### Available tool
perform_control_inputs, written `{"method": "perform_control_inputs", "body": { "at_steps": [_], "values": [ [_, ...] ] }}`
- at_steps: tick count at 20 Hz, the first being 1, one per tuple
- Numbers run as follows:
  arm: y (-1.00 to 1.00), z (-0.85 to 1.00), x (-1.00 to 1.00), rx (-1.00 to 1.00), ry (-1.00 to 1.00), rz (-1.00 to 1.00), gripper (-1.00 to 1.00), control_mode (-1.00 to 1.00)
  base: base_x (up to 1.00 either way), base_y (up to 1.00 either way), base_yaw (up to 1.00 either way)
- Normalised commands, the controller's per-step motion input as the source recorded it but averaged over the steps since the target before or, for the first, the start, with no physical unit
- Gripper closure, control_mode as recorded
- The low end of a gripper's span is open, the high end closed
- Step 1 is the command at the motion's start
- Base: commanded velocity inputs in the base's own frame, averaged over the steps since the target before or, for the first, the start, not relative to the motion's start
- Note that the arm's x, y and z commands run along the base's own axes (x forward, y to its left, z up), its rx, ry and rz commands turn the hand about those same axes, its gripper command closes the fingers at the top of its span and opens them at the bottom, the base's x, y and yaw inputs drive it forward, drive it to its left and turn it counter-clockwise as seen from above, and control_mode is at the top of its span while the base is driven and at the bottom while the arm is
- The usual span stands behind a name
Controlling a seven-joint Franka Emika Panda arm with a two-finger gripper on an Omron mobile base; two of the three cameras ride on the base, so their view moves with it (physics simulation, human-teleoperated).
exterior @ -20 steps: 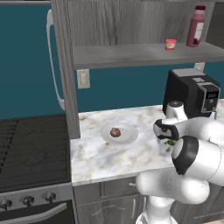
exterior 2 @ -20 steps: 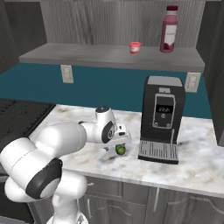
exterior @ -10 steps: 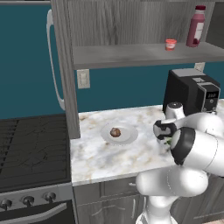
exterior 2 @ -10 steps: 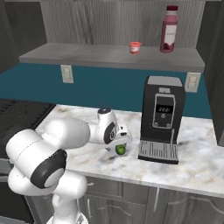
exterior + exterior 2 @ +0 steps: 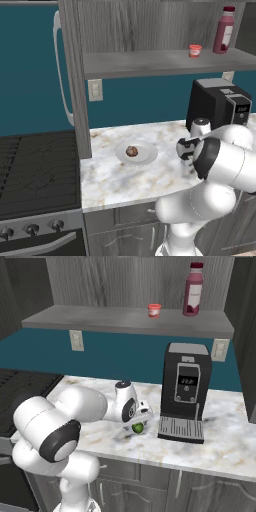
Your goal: Pick the avocado and bread from the counter and place them on the plate. Then pick the jam from the cabinet and place it next to the plate. Lastly close the cabinet door.
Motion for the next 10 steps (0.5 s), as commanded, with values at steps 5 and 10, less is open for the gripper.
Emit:
{"method": "perform_control_inputs", "body": {
  "at_steps": [5,10],
  "values": [
    [0.00,-0.19,0.03,0.00,0.04,0.03,-1.00,-1.00,0.00,0.00,0.00],
    [0.00,-0.21,0.04,0.00,0.05,0.02,-1.00,-1.00,0.00,0.00,0.00]
  ]
}}
